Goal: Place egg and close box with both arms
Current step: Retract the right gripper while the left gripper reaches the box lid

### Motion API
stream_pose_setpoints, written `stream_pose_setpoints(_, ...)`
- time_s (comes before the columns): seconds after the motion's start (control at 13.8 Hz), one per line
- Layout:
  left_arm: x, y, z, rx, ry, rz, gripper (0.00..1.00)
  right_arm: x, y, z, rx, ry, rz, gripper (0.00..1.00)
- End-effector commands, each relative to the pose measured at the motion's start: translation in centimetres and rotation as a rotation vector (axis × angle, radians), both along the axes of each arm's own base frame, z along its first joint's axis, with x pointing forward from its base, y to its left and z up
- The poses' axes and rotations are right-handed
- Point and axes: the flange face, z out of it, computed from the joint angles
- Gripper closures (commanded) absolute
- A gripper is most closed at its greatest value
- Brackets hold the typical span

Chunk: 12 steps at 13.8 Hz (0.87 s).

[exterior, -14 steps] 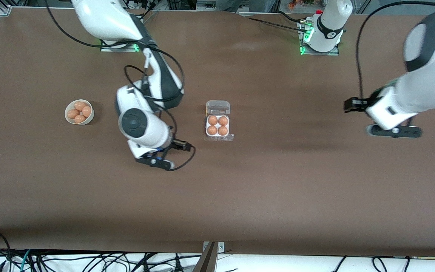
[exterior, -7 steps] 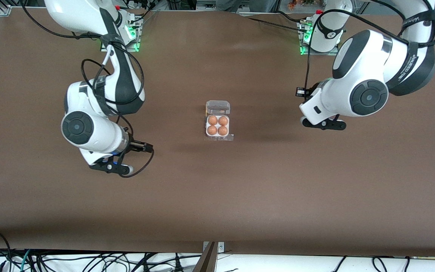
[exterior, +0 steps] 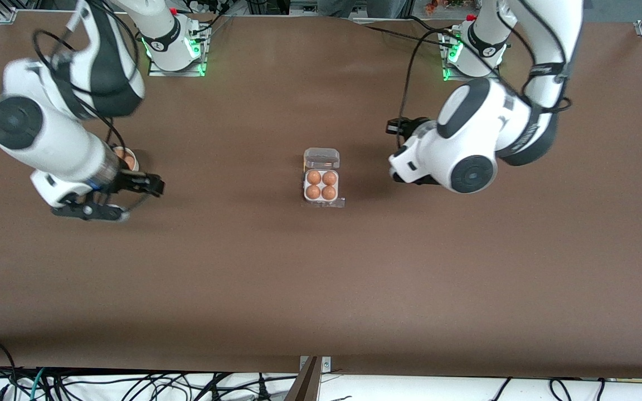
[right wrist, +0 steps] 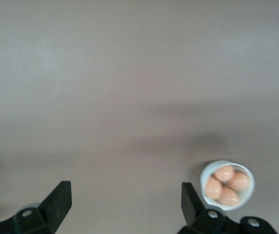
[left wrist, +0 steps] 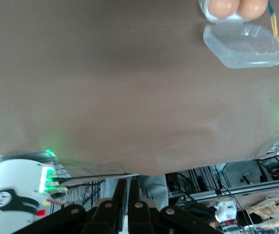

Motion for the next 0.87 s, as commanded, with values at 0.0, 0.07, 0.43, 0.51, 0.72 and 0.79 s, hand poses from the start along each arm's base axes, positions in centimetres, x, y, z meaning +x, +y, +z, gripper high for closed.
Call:
stream_pose_setpoints(0.0, -0.4, -2.6, -2.0, -0.025, 0.069, 0.026, 0.95, -4.0, -4.0, 4.0, 0.007, -0.047, 0.085, 0.00)
stream_pose_setpoints(0.07, -0.9, -4.0, -2.9, -0.054, 0.095, 0.034, 0.96, -4.7, -5.8, 5.5, 0.007, -0.039, 0.089, 0.00)
stream_pose_setpoints(0.43, -3.6, -11.5, -6.5, 0.020, 0.031, 0.101, 0.96, -6.2, -9.1, 10.4, 0.001, -0.014, 0.067, 0.00)
stream_pose_setpoints(0.51, -4.3, -12.8, -7.2, 0.032, 0.019, 0.107, 0.96, -6.4, -9.4, 11.1, 0.000, -0.001, 0.056, 0.00)
stream_pose_setpoints(0.72, -5.8, -16.0, -9.8, 0.085, -0.019, 0.151, 0.96, -6.2, -9.8, 9.7, -0.001, 0.044, 0.025, 0.00)
stream_pose_setpoints(0.79, -6.3, -16.5, -10.7, 0.092, -0.019, 0.146, 0.96, -6.2, -10.0, 9.3, 0.002, 0.050, 0.020, 0.00)
